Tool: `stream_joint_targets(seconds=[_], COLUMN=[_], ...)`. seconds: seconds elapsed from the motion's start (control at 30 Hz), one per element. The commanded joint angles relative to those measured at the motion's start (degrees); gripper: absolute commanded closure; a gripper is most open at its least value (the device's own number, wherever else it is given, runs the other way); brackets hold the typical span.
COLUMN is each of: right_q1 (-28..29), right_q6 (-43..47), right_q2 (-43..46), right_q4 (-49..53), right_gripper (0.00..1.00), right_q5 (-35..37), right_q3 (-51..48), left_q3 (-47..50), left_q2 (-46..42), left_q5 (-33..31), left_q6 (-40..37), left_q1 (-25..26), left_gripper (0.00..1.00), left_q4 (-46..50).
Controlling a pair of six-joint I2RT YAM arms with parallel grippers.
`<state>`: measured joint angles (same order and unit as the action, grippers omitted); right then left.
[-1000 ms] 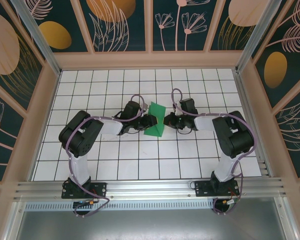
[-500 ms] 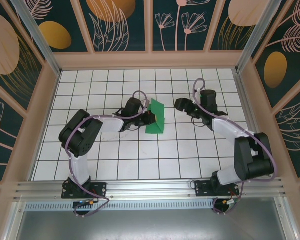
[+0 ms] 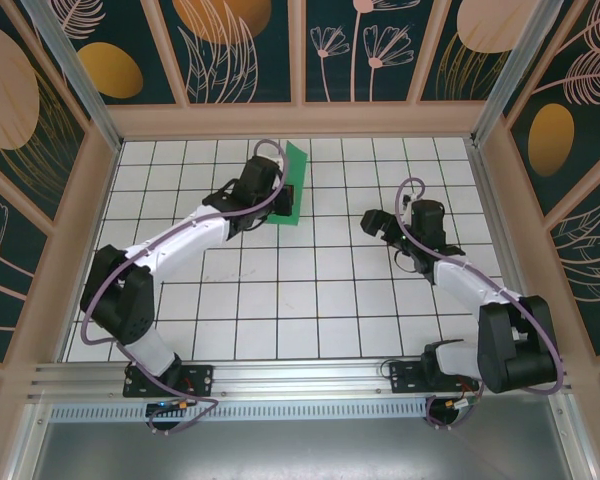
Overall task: Fold a paper plane with a square sheet of paper (pick it up from the middle)
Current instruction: Turn over the paper at the center of the table.
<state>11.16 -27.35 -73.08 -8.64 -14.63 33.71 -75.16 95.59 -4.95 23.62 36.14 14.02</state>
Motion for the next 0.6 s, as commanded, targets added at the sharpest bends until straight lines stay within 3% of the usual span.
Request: stream_joint_targets(seconds=[0.0, 0.2, 0.33, 0.47, 0.57], right_q1=[-0.81, -2.24, -3.64, -5.25, -5.91], right_q6=[-0.68, -1.46, -2.34, -2.96, -3.14], right_q2=[2.03, 3.55, 3.82, 3.96, 3.90], right_q4=[-2.72, -1.73, -0.90, -0.54, -0.55], right_gripper=[0.01, 0.01, 0.01, 0.01, 0.01], right_q5=[2.06, 3.70, 4.68, 4.44, 4.17], right_q3=[-1.19, -1.54, -1.68, -2.03, -2.09], left_q3=[-4.37, -11.70, -14.67, -15.70, -16.84], left_q2=[2.24, 12.09, 18.30, 24.26, 28.09], left_q5=[-17.35, -35.98, -41.78, -48.66, -48.38], left_q6=[-6.03, -5.46, -4.72, -8.63, -9.37], left_q1=[1.52, 4.04, 5.59, 8.18, 9.55], left_gripper=[0.94, 0.95, 0.94, 0.91, 0.91], left_q4=[12.99, 21.59, 22.98, 22.53, 22.83])
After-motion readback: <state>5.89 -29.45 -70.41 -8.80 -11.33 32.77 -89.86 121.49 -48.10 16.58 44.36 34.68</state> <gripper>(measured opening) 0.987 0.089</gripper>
